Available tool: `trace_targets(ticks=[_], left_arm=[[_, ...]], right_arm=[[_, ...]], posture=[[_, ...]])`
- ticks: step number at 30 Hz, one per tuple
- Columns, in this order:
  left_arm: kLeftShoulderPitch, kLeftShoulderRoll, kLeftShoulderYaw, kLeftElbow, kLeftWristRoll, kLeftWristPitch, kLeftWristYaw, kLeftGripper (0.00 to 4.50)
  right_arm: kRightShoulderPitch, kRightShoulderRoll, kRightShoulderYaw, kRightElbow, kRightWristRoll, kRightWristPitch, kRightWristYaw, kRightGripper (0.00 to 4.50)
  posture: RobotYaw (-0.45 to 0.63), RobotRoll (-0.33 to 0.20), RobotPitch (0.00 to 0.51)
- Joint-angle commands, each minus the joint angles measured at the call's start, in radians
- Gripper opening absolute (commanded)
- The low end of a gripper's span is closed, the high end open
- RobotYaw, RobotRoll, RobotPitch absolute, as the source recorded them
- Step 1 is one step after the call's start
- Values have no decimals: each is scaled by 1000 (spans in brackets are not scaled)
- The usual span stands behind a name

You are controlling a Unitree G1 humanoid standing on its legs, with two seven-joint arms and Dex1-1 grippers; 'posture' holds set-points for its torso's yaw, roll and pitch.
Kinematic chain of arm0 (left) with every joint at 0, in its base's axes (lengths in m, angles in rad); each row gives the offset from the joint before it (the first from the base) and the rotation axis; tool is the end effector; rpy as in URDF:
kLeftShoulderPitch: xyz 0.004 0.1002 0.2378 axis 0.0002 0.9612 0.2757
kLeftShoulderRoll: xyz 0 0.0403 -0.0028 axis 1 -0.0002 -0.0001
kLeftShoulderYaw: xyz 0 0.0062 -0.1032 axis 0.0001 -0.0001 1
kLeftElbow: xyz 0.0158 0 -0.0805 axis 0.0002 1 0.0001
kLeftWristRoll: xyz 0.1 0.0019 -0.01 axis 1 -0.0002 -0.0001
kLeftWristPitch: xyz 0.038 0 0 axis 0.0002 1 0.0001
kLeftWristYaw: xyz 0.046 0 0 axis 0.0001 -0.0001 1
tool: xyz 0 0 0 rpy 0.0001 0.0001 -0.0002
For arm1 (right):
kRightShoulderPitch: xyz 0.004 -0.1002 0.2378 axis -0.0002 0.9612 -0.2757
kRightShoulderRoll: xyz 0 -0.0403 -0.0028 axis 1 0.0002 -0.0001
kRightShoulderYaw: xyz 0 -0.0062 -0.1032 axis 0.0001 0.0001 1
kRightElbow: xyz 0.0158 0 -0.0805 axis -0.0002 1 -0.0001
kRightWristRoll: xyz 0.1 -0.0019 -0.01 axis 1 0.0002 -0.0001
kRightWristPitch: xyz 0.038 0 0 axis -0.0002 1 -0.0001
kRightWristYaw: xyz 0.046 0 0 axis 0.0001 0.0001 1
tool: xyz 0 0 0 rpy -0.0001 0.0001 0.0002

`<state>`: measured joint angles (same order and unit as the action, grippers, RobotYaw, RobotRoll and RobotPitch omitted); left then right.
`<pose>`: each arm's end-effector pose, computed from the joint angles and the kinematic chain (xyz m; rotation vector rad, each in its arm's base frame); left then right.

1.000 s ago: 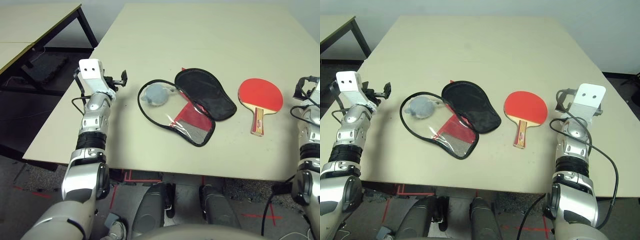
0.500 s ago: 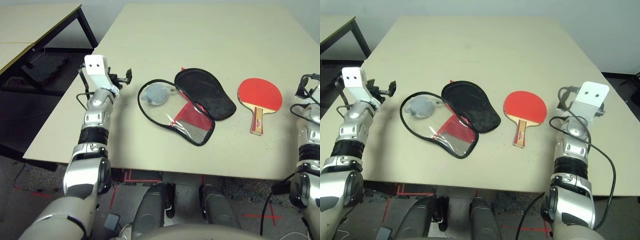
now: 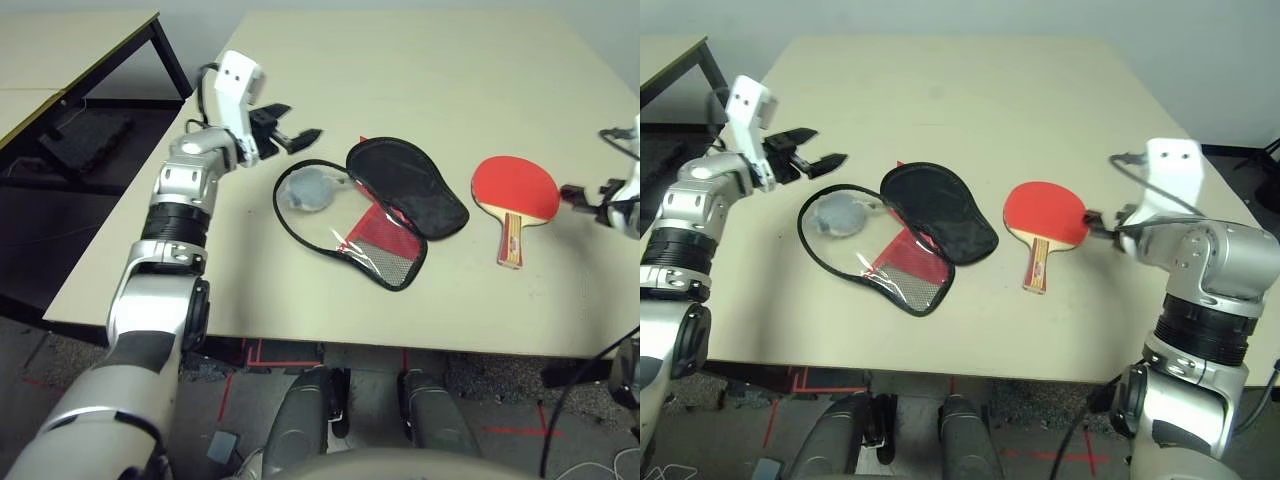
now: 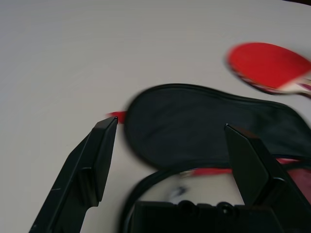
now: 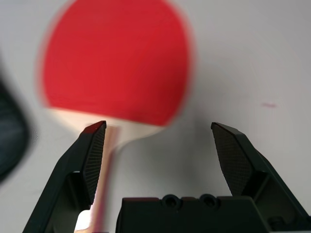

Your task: Store the ping-pong paddle in its case and zip it.

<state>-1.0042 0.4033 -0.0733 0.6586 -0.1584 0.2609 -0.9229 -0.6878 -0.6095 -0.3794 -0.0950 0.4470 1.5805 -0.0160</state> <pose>0.3564 0.1835 0.2090 0.2784 0.0427 -0.9159 0.2545 -0.2669 0.2194 0.0577 0.6389 -0.1512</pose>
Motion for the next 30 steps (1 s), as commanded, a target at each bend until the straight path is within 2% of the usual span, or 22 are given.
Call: trace_targets(ticks=[1, 6, 12, 15, 22, 27, 30], left_arm=[[-13, -31, -65, -15, 34, -9, -53, 4500], [-29, -116, -144, 20, 80, -63, -93, 4500], [-38, -188, -151, 53, 95, -85, -75, 4500], [-26, -210, -158, 38, 100, -85, -71, 4500], [10, -223, -168, -21, 101, -62, -77, 4500], [20, -219, -174, -48, 100, -48, -78, 4500], [21, -216, -176, -55, 101, -46, -76, 4500]], right_arm=[[-9, 6, 59, -10, 61, 34, -29, 4455], [12, 64, 120, 6, 92, 34, -91, 4455], [81, 109, 139, -18, 145, 34, -168, 4455], [112, 112, 154, -56, 159, 34, -201, 4455], [147, 179, 110, -96, 170, 34, -292, 4455], [144, 228, 71, -96, 146, 34, -346, 3343], [137, 245, 42, -77, 122, 34, -364, 2334]], posture=[[-52, 0, 111], [-51, 0, 117], [-50, 0, 129], [-47, 0, 137], [-50, 0, 143], [-45, 0, 142], [-42, 0, 141]])
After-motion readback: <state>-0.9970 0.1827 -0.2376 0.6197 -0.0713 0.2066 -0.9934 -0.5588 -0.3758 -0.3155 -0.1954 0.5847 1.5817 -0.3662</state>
